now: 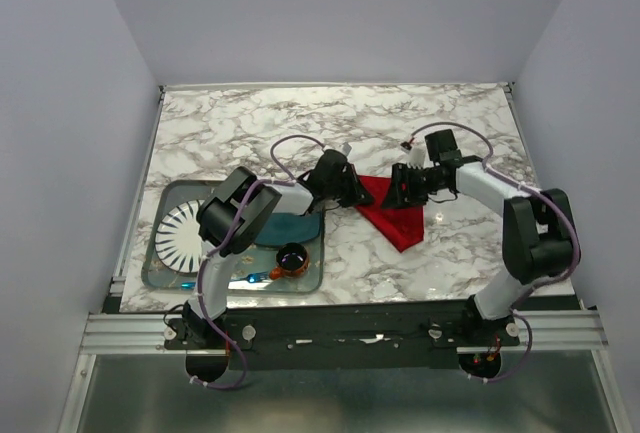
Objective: Fold the napkin, place the utensils inside, and roll it up
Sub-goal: Roll the napkin with the utensil
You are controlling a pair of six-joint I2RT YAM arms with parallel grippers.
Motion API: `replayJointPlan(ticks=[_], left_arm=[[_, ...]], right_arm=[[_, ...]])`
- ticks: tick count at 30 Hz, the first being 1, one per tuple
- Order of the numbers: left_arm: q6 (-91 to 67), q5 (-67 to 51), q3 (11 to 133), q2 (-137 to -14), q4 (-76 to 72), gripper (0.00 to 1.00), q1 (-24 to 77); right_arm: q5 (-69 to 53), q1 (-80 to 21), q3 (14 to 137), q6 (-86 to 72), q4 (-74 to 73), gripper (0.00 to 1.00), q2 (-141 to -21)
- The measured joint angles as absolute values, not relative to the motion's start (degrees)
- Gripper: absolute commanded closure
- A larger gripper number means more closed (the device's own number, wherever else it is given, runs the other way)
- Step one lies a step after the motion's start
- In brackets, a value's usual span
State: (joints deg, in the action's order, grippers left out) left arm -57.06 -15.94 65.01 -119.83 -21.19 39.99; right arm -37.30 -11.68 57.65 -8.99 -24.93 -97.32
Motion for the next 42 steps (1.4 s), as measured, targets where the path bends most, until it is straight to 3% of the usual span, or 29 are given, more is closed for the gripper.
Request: replayJointPlan(ticks=[7, 13, 18, 22, 30, 35, 42], left_arm=[[-57.1, -16.8, 67.4, -120.9, -18.9, 1.0, 40.0], [-57.2, -17.7, 69.9, -122.2, -16.2, 1.0, 40.0], [-57.7, -18.8, 70.9, -122.8, -15.4, 1.0, 39.7], [-57.9, -18.9, 71.2, -122.9, -15.0, 1.0, 39.7], [-58.4, -20.0, 71.4, -123.1, -14.7, 1.0, 39.0], [-58.6, -20.4, 71.2, -123.1, -14.8, 1.0, 38.6], [-58.6, -20.9, 71.0, -123.0, -14.8, 1.0, 38.2]], right_arm=[[-7.5, -30.9, 52.1, -6.4, -23.6, 0.31, -80.9], [11.9, -40.4, 50.7, -4.4, -23.3, 0.31, -84.8], [20.9, -45.3, 51.2, -2.7, -23.3, 0.33, -90.7], [26.5, -48.0, 52.7, -1.9, -23.3, 0.36, -94.2], [32.8, -49.1, 56.9, -2.2, -24.7, 0.54, -99.7], [31.9, -48.3, 58.0, -3.6, -26.5, 0.6, -100.3], [26.4, -45.1, 59.4, -4.9, -28.8, 0.79, -100.6]])
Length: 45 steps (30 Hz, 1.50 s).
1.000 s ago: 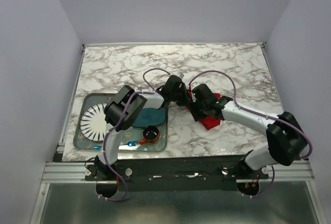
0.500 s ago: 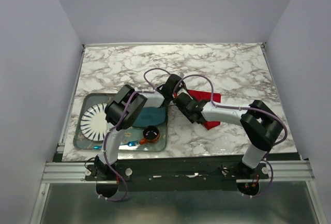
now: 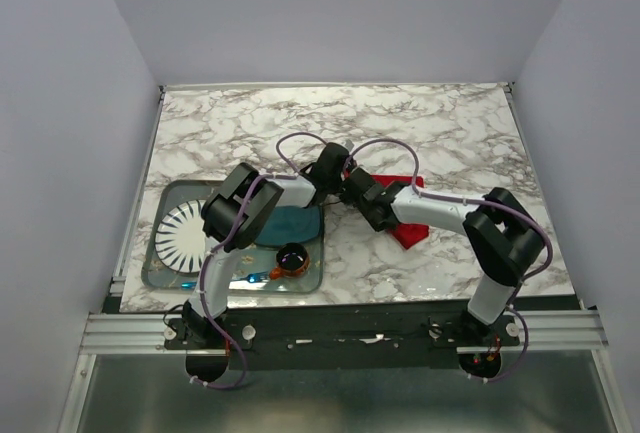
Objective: Fold the napkin, place the utensils inside, and roll it up
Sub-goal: Roll the napkin with the utensil
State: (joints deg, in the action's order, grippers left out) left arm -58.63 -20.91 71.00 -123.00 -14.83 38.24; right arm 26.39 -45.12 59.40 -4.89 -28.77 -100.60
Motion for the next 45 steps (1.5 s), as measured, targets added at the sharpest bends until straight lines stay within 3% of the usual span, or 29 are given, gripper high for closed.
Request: replayJointPlan(ticks=[3, 8, 15, 23, 34, 45], left_arm=[[-58.6, -21.2, 70.8, -122.8, -14.8, 1.0, 38.1], [-58.1, -21.6, 70.2, -121.0, -12.2, 0.82, 37.2], [-55.3, -21.5, 72.0, -117.1, -2.9, 0.74, 34.7], [-52.1, -19.4, 77.9, -112.0, 4.2, 0.74, 29.7], [-50.4, -18.9, 76.2, -108.9, 4.9, 0.75, 32.8], [-50.4, -19.2, 75.2, -113.5, 2.5, 0.78, 37.1]], right_arm=[[23.1, -43.7, 60.3, -5.1, -29.9, 0.84, -100.7], [14.7, -41.3, 61.0, -5.2, -29.9, 0.88, -99.9], [4.5, -36.8, 61.0, -5.9, -29.5, 0.89, -98.9], [-8.8, -31.1, 58.2, -9.3, -24.7, 0.91, -98.0], [-45.6, -17.1, 43.0, -20.0, 1.7, 0.9, -100.1], [-59.7, -11.3, 40.7, -28.1, 10.3, 0.87, -107.9]])
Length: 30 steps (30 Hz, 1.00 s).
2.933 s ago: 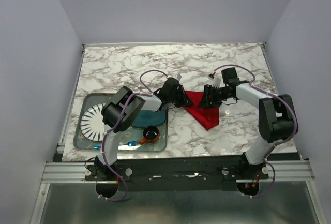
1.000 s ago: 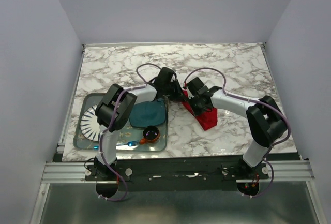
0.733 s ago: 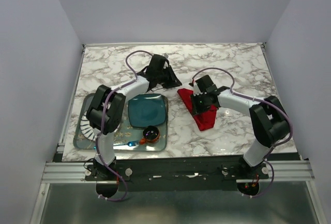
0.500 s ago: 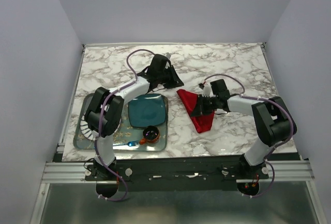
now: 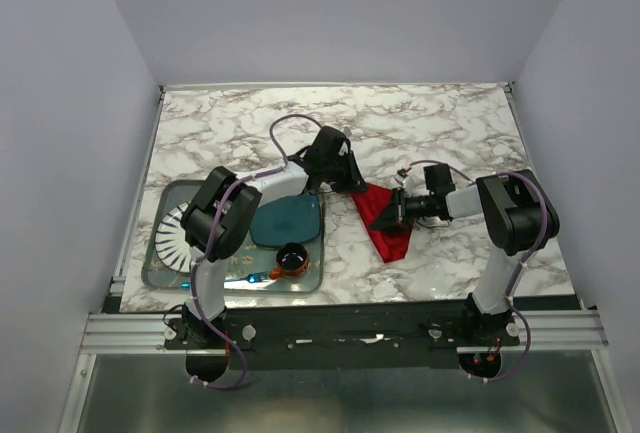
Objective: Fold the napkin, place the utensils inside, and roll it up
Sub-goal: Roll the napkin with the utensil
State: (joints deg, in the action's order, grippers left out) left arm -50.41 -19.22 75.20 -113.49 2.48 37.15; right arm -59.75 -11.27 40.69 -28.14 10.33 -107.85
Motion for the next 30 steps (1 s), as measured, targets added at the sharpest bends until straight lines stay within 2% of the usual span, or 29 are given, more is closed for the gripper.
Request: replayJointPlan(ticks=[5, 12, 21, 30], left_arm=[[-50.8, -19.6, 73.6, -115.5, 0.0, 0.8, 37.1], [-51.3, -20.0, 73.3, -118.1, -5.5, 0.82, 37.5], [-52.1, -19.8, 73.2, -121.8, -9.8, 0.84, 38.1], [-52.4, -19.7, 72.5, -123.0, -14.3, 0.86, 38.5]], right_arm=[[-60.1, -10.3, 40.1, -29.4, 10.6, 0.87, -108.0], [-58.6, -10.3, 40.1, -29.6, 9.0, 0.71, -107.3], [-49.7, -10.3, 42.2, -27.3, -1.0, 0.68, -102.5], [-44.2, -10.3, 44.4, -25.5, -7.6, 0.46, -99.3]])
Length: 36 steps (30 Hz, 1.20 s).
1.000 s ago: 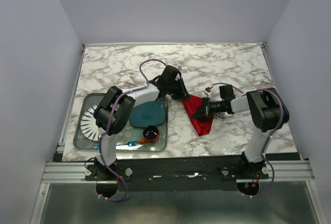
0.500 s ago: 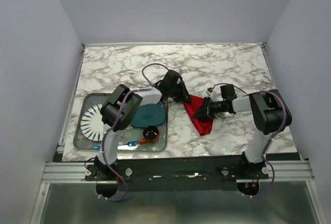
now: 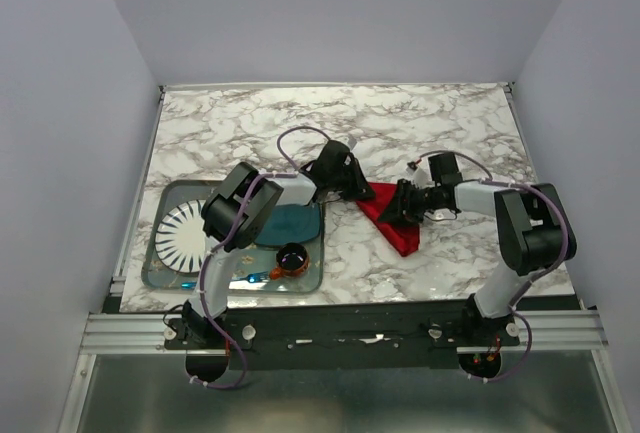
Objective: Fold the napkin, place the utensils inside, and roll it up
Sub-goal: Roll the napkin with the utensil
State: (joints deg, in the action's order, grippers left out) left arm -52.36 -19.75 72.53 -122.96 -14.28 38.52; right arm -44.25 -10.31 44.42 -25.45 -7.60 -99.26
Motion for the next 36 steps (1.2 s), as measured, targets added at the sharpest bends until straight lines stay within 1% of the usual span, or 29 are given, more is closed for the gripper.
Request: replayJointPlan(ticks=[3, 6, 8, 12, 15, 19, 22, 25, 28, 30, 33, 36], left_arm=[[-53.0, -19.8, 72.3, -123.5, -16.1, 0.87, 38.6], [-53.5, -19.9, 72.2, -123.9, -17.2, 0.87, 38.7], [-53.7, -20.0, 72.3, -124.1, -17.6, 0.87, 38.6], [-54.1, -20.0, 72.3, -124.3, -17.9, 0.88, 38.6], [-54.2, -20.0, 72.4, -124.3, -18.0, 0.88, 38.6], [-54.3, -20.1, 72.5, -124.4, -18.0, 0.88, 38.6], [-54.4, -20.2, 72.5, -124.5, -18.0, 0.89, 38.6], [-54.6, -20.3, 72.5, -124.5, -18.0, 0.89, 38.6], [-54.7, -20.3, 72.5, -124.5, -18.0, 0.89, 38.6], [-54.8, -20.3, 72.6, -124.6, -18.0, 0.89, 38.6], [-55.2, -20.6, 72.6, -124.7, -18.2, 0.89, 38.5], [-55.3, -20.6, 72.6, -124.7, -18.2, 0.89, 38.5]], right_arm=[[-38.7, -10.7, 46.9, -22.5, -12.8, 0.39, -96.9], [-32.2, -12.1, 49.3, -20.1, -17.7, 0.36, -94.4], [-27.0, -13.5, 51.0, -18.8, -21.1, 0.35, -92.5], [-16.4, -19.8, 54.0, -17.0, -26.3, 0.32, -88.6], [-6.0, -28.0, 56.2, -16.7, -29.3, 0.31, -87.6], [7.3, -37.1, 59.2, -16.7, -32.8, 0.28, -89.2], [18.3, -43.3, 61.7, -16.6, -34.7, 0.27, -92.9], [24.1, -46.0, 62.9, -16.4, -35.4, 0.27, -97.5], [27.2, -46.6, 63.1, -16.6, -36.2, 0.24, -100.9], [29.2, -46.7, 64.1, -16.8, -36.9, 0.25, -101.8], [30.2, -46.7, 64.6, -17.4, -37.0, 0.33, -101.9], [29.8, -46.7, 64.6, -18.5, -37.1, 0.38, -101.9]])
